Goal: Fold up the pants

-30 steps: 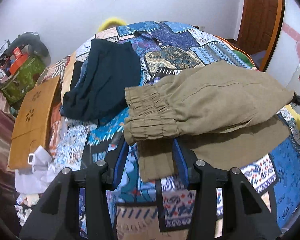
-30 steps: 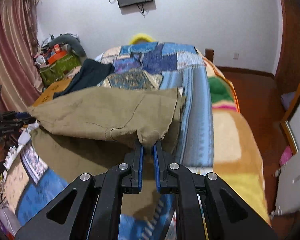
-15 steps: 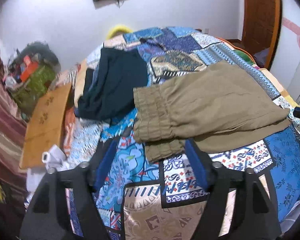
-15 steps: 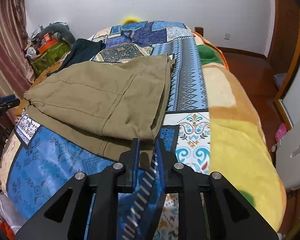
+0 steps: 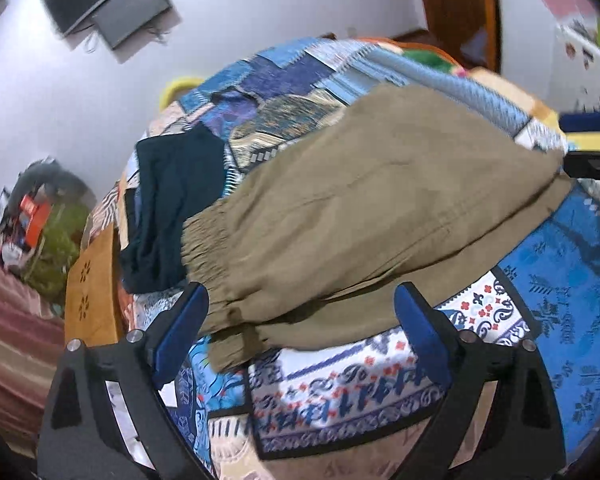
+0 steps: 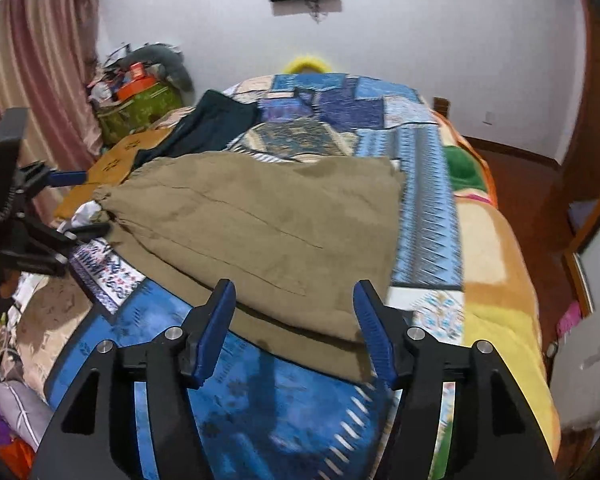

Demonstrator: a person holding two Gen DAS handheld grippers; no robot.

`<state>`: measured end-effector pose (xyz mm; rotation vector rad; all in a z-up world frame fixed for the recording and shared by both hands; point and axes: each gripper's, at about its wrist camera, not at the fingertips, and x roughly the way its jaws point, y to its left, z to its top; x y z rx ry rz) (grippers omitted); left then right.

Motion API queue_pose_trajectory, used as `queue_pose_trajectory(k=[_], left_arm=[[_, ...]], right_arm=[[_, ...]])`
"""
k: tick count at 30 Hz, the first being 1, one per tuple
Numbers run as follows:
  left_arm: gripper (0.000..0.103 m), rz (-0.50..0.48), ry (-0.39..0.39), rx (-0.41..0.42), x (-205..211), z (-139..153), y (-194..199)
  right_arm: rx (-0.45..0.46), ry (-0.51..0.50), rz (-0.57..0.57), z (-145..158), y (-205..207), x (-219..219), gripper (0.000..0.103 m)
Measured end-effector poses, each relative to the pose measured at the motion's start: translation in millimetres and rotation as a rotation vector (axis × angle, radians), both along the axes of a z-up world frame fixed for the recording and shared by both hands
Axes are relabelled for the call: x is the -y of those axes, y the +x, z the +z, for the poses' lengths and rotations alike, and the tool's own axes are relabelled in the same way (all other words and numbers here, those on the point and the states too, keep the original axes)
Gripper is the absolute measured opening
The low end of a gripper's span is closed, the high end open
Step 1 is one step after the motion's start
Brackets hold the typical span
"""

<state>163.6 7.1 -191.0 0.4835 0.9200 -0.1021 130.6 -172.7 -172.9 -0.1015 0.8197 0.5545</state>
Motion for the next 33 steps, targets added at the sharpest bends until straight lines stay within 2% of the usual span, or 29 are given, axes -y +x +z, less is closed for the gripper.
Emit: queue_pose_trajectory(k=[4, 9, 15, 17, 19, 20, 22, 27, 29, 31, 33], left_arm=[[0.095, -0.025, 0.01, -0.008, 7, -4, 10], [0.095, -0.022, -0.053, -0.024, 5, 5, 25], [0.095, 0.001, -0.136, -0.024, -2, 20, 35], [0.095, 0.0, -0.151, -0.025, -2, 22, 34], [0.093, -0.008, -0.155, -0.02, -1, 22, 30], [0.091, -0.017, -0.151, -0.02, 1, 21, 27], [0.078, -0.031, -0.14, -0.021, 4, 20, 23], [0.064, -0.069, -0.091, -0.024, 17, 11, 14], [0.051, -0.075, -0.06, -0.012, 22, 10, 12], [0.03, -0.067, -0.018, 0.011, 26, 10, 11], [0.018, -0.055, -0.001, 0.034, 26, 15, 9]], right_arm=[[-0.013, -0.008, 0.062, -7, 3, -22, 0.057], [-0.033, -0.036, 0.14, -20, 9, -53, 0.057], [-0.008, -0.056, 0.178, -25, 14, -79, 0.057], [0.009, -0.054, 0.178, -23, 18, -83, 0.044], [0.014, -0.052, 0.179, -21, 22, -85, 0.023], [0.02, -0.045, 0.177, -19, 23, -84, 0.019], [0.045, -0.037, 0.173, -13, 21, -83, 0.011], [0.092, -0.047, 0.177, 0, 16, -82, 0.008], [0.106, -0.049, 0.178, 4, 15, -81, 0.007], [0.114, -0.042, 0.182, 9, 12, -80, 0.006], [0.122, -0.041, 0.183, 11, 10, -79, 0.006]])
